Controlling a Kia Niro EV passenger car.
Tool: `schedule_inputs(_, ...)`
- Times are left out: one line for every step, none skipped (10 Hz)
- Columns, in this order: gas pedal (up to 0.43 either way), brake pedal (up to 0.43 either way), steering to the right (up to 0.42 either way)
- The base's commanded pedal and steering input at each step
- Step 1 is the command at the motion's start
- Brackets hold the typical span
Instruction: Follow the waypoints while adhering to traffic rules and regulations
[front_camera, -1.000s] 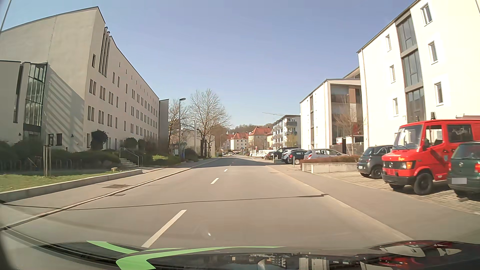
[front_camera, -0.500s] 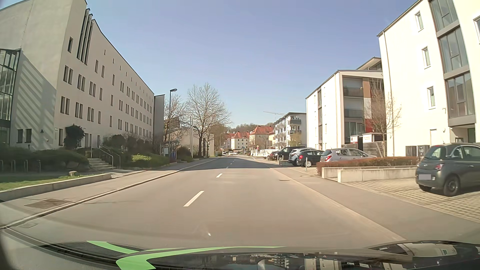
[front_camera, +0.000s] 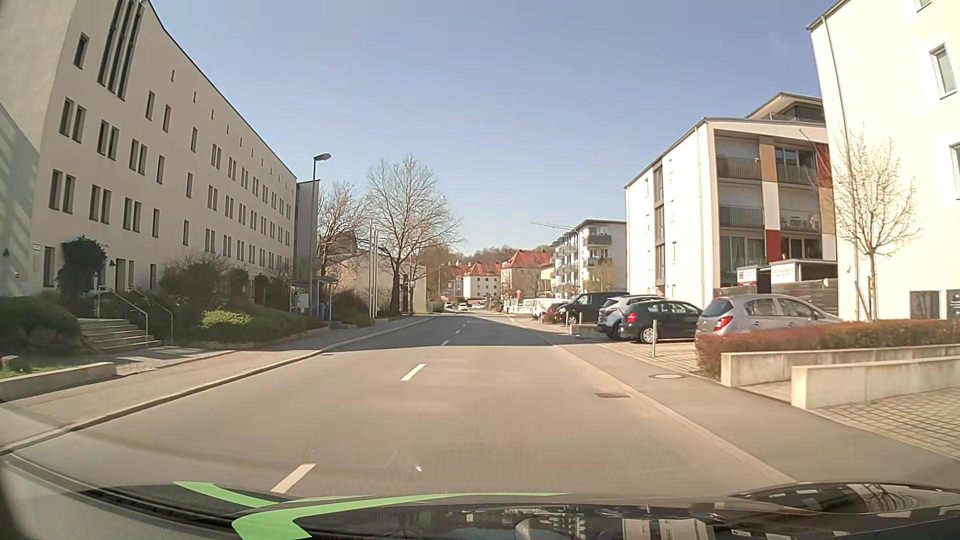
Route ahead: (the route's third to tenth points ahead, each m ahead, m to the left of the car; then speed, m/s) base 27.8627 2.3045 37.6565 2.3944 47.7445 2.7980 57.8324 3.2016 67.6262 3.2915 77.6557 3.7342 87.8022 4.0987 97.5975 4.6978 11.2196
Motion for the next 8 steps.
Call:
schedule_inputs(0.098,0.000,-0.003)
schedule_inputs(0.098,0.000,-0.003)
schedule_inputs(0.098,0.000,-0.003)
schedule_inputs(0.098,0.000,-0.004)
schedule_inputs(0.098,0.000,-0.004)
schedule_inputs(0.098,0.000,-0.004)
schedule_inputs(0.098,0.000,-0.004)
schedule_inputs(0.098,0.000,-0.004)
